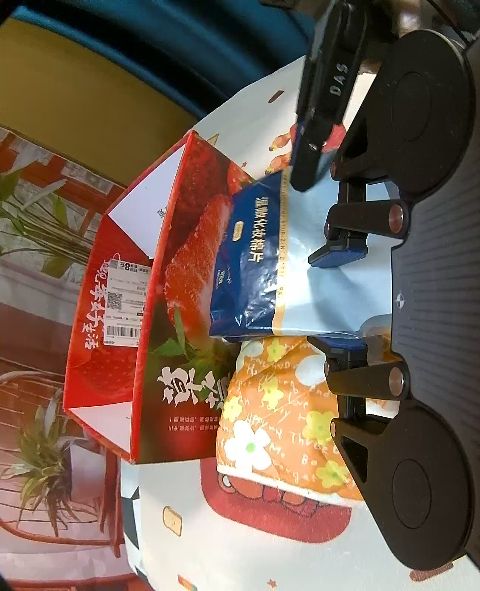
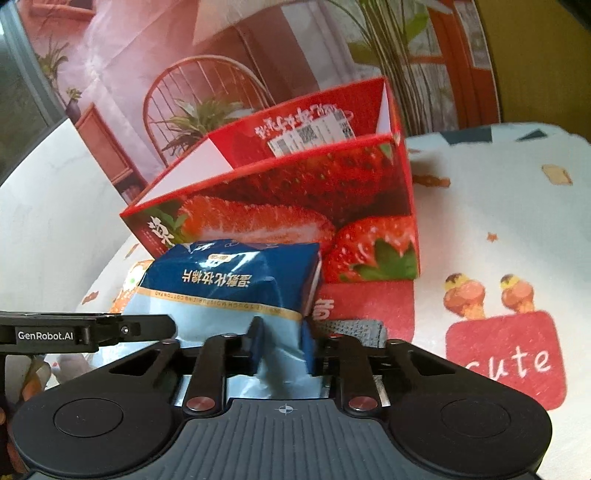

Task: Organize soft objects
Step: 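Lift the cotton pad bag and lower it into the red box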

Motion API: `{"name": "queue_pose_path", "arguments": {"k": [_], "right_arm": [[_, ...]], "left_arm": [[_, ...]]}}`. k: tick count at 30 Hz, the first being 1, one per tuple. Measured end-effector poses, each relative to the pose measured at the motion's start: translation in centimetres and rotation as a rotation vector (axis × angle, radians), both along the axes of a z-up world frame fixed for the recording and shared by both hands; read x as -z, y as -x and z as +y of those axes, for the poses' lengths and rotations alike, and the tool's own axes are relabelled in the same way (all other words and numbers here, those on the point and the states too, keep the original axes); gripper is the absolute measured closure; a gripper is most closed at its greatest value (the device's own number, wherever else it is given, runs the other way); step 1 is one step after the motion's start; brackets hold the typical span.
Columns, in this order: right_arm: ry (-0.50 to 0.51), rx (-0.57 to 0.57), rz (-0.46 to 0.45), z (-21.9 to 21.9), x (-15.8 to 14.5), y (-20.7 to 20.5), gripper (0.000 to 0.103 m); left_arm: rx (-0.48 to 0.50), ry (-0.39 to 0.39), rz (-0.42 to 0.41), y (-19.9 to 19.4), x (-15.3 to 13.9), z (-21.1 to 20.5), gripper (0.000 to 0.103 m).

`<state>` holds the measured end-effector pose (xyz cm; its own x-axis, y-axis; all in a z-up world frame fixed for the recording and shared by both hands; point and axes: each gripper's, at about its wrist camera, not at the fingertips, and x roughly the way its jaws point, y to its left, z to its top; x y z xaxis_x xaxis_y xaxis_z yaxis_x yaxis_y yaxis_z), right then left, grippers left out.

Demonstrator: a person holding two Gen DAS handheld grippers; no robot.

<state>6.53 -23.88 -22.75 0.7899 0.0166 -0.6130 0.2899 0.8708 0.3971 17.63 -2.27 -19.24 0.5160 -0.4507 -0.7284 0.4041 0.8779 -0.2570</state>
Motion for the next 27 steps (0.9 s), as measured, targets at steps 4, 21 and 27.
{"name": "queue_pose_path", "arguments": {"k": [4, 21, 27], "right_arm": [[0.067, -0.037, -0.033, 1.0, -1.3, 0.2, 0.091], [0.216, -0.149, -0.154, 2.8, -5.8, 0.1, 0.093], [0.273, -0.167, -0.199, 2.4, -8.3, -1.0, 0.093]], "left_arm": [[0.005, -0.023, -0.017, 0.6, -0.4, 0.2, 0.063], [0.018, 0.014, -0.130, 1.5, -4.3, 1.5, 0.063], [0.040, -0.001, -0.208, 0.4, -6.8, 0.9, 0.063]]}}
